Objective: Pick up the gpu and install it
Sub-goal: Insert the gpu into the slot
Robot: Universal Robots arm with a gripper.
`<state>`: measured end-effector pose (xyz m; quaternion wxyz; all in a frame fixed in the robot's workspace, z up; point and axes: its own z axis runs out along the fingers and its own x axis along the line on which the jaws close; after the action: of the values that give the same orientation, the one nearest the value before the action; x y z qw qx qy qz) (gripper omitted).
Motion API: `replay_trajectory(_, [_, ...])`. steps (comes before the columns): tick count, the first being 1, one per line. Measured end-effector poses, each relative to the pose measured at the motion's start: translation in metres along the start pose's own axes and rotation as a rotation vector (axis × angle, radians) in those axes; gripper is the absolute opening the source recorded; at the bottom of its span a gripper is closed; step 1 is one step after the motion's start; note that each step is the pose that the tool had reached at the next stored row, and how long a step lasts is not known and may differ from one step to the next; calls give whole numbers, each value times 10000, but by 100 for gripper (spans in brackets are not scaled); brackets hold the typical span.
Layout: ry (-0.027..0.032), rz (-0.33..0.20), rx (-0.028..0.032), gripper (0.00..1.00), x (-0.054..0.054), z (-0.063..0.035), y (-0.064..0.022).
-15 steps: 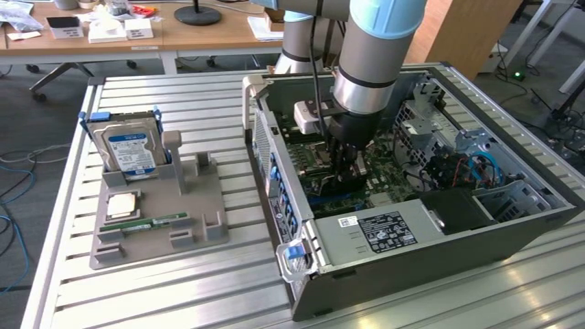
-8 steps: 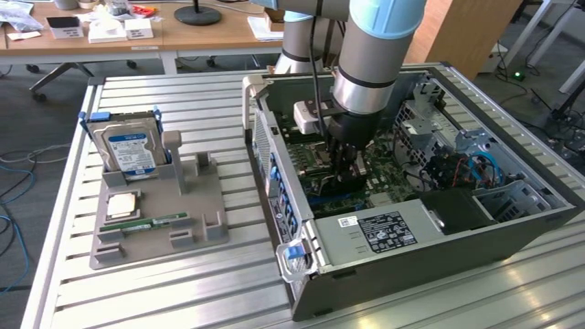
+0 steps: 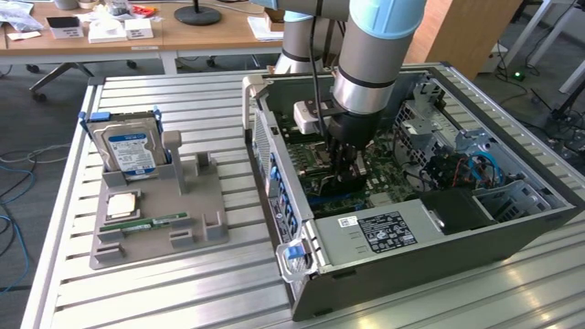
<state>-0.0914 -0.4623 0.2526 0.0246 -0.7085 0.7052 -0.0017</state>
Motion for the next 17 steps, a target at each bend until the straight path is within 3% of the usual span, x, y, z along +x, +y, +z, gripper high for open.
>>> replay_trajectory(17, [2, 0, 0, 25, 0, 4, 0])
